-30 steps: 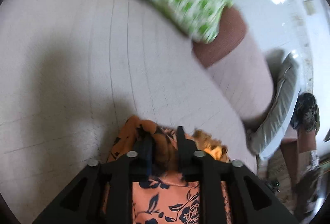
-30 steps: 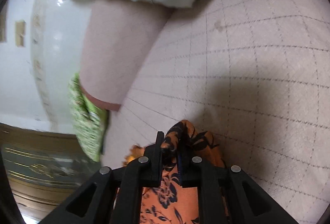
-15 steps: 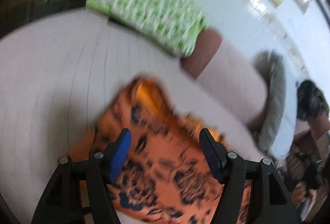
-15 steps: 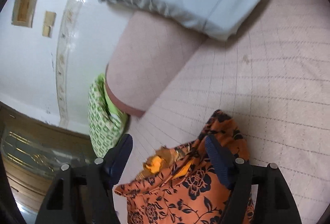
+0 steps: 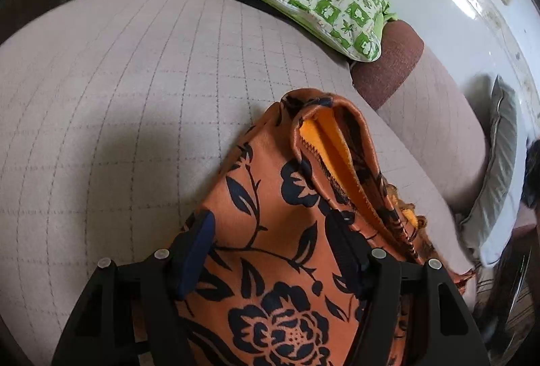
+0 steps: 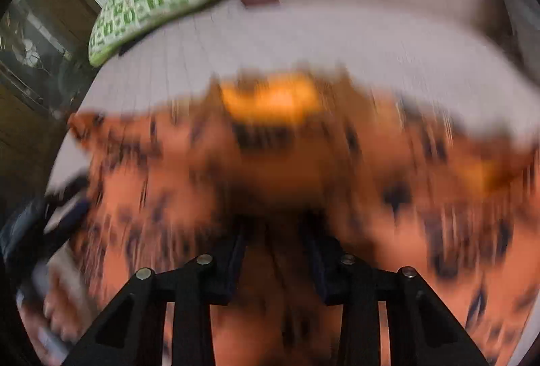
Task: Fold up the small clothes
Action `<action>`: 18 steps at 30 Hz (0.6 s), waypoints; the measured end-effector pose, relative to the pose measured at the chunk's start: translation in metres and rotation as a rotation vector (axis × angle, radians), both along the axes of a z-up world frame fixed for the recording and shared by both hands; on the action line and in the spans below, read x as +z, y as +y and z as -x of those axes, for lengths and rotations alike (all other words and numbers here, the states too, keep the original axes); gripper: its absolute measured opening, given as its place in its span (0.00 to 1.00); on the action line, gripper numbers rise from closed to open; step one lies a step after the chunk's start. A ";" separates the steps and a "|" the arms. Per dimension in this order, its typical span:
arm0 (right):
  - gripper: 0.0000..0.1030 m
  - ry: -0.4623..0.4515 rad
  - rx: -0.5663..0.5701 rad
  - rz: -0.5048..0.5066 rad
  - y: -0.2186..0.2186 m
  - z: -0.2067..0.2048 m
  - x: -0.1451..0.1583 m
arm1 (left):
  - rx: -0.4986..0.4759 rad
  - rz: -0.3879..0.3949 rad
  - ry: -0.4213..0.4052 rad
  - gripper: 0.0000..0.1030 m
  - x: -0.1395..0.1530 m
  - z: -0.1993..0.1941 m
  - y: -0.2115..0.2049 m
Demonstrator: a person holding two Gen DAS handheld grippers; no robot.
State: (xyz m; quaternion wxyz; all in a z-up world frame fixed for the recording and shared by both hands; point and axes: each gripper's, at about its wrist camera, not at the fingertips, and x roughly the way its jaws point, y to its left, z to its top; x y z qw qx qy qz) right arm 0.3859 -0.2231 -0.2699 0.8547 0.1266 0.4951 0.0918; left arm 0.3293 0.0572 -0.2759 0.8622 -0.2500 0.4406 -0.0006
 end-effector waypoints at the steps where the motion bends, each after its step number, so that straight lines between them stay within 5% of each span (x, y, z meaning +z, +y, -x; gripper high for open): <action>1: 0.36 -0.021 -0.016 0.010 0.000 -0.015 0.003 | -0.002 -0.009 -0.003 0.66 0.000 -0.001 -0.002; 6: 0.37 -0.063 -0.199 -0.095 -0.019 -0.063 0.020 | 0.016 -0.002 -0.009 0.66 0.001 -0.009 0.001; 10: 0.38 -0.127 0.003 -0.162 0.034 -0.037 0.042 | 0.040 -0.035 -0.043 0.66 0.010 -0.010 0.001; 14: 0.36 0.051 0.182 -0.028 0.102 -0.035 0.011 | -0.039 -0.086 -0.005 0.66 0.005 -0.013 -0.006; 18: 0.35 -0.024 0.172 0.000 0.066 0.007 0.054 | -0.091 -0.176 -0.010 0.66 0.004 -0.007 -0.008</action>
